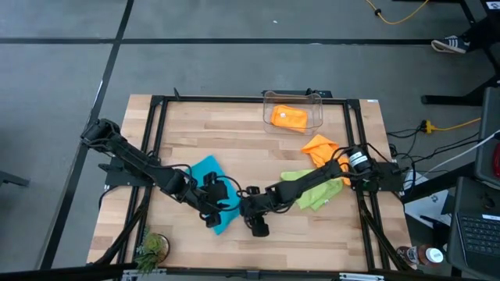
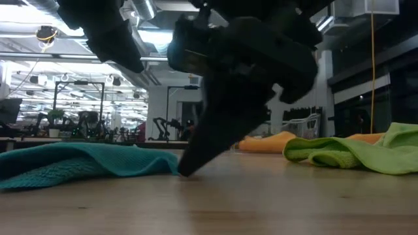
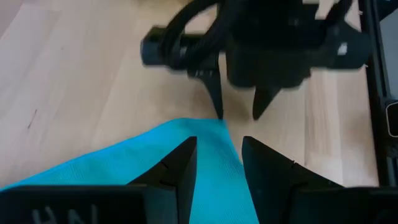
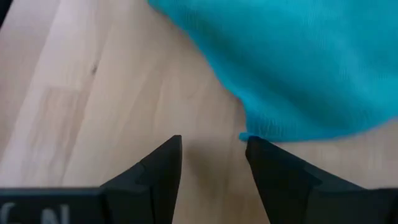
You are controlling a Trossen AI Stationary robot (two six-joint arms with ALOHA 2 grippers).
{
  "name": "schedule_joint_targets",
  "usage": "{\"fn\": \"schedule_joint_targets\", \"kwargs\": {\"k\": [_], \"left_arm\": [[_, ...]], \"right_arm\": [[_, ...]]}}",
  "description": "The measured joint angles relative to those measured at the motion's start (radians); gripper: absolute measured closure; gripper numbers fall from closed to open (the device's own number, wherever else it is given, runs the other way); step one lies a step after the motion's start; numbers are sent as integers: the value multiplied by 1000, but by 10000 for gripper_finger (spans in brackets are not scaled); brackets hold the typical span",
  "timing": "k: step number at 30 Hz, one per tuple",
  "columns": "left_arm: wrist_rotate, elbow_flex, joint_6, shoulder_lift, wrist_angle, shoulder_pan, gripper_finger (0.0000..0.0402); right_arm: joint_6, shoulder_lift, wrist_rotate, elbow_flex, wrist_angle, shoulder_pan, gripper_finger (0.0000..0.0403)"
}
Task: Fold microfiber towels
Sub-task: Fold the blue microfiber cloth
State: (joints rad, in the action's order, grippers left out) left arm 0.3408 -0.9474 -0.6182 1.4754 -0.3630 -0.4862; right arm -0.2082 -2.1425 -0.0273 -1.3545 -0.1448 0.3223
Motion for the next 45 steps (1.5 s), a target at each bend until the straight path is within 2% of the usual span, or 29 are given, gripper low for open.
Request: {"fn": "schedule_joint_targets", "kwargs": {"k": [10,37,42,45], "left_arm": [[22,0,1,0,-9,0,280],[35,0,-1,0,-11,-1,280],[4,0,-5,0,-11,-1,280],[6,0,-4,1,-8,-4,280]], "right_arm": [[83,-27,66,-19,192,-40,214],[112,-25,77,-18,378,-147,214],[114,-74,57,-24,436,-180,214],[109,-100,59,-43,405,-195,214]]}}
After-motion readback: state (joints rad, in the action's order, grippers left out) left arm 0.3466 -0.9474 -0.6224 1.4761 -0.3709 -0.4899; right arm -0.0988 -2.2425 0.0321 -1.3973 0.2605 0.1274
